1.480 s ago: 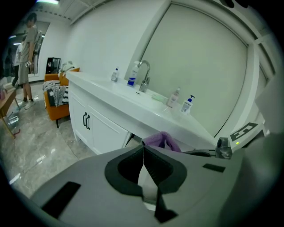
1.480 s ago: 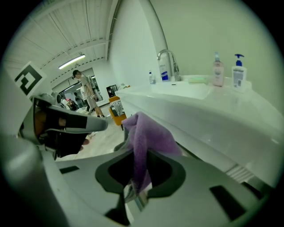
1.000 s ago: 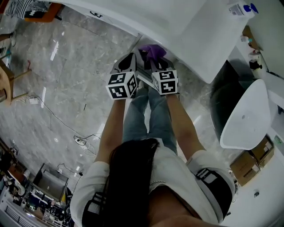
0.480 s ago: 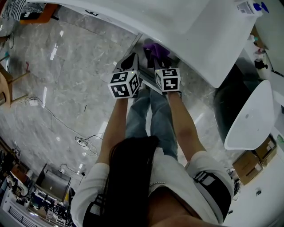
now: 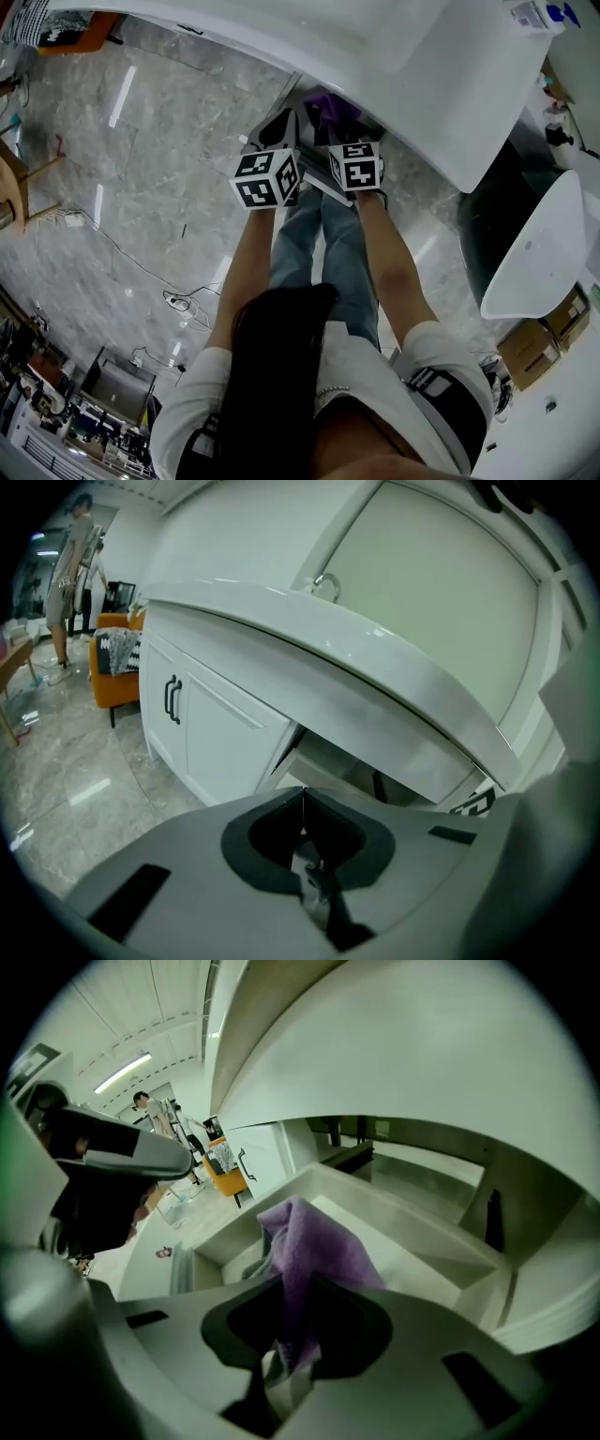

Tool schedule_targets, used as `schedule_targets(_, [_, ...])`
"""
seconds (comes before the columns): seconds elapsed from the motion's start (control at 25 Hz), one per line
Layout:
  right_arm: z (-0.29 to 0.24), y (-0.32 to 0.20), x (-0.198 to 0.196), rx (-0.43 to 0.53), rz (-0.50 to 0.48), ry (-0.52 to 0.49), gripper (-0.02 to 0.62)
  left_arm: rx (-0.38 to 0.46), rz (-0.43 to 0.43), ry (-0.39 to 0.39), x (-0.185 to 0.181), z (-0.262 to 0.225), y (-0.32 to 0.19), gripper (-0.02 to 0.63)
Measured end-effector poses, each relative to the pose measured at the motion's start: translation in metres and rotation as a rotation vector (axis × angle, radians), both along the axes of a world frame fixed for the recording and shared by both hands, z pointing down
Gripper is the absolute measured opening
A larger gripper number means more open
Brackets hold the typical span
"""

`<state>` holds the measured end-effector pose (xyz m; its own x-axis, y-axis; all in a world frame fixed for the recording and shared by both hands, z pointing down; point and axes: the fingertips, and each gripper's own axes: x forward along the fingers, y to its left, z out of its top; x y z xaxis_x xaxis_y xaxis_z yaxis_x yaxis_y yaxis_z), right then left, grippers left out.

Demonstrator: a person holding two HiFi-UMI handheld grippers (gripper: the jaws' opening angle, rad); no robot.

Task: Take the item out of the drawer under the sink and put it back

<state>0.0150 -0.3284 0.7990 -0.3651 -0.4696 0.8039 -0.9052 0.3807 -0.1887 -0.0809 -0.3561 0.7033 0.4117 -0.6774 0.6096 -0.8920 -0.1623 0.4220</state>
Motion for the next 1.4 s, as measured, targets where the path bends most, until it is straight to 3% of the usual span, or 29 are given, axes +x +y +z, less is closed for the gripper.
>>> schedule_targets(0.2, [0.003, -0.002, -0.003, -0.026, 0.014, -0.014, 0.093, -0.015, 0.027, -0.014, 0.004, 0.003, 0.005, 0.005])
schedule_targets(0.44, [-0.005, -0.002, -0.003, -0.029, 0.031, -0.066, 0.182, -0.013, 0.033, -0.022, 0.004, -0.002, 0.006, 0.003])
schedule_targets(0.52, [-0.014, -0.002, -0.004, -0.025, 0.035, -0.092, 0.240, -0.007, 0.036, -0.029, 0.003, -0.005, 0.006, 0.004])
schedule_targets(0.6, [-0.023, 0.006, -0.004, -0.027, 0.030, -0.101, 0.252, -0.017, 0.035, -0.032, 0.001, -0.007, 0.012, 0.004])
schedule_targets(0.92, [-0.076, 0.019, -0.003, -0.013, 0.023, -0.133, 0.257, -0.007, 0.012, -0.033, -0.004, -0.045, 0.024, 0.003])
schedule_targets(1.2, [-0.137, 0.023, -0.002, 0.065, 0.024, -0.136, 0.254, 0.025, -0.008, -0.020, -0.003, -0.095, 0.031, 0.005])
schedule_targets(1.4, [-0.190, 0.026, -0.003, 0.144, 0.019, -0.157, 0.175, 0.071, -0.010, -0.019, 0.000, -0.135, 0.037, 0.004])
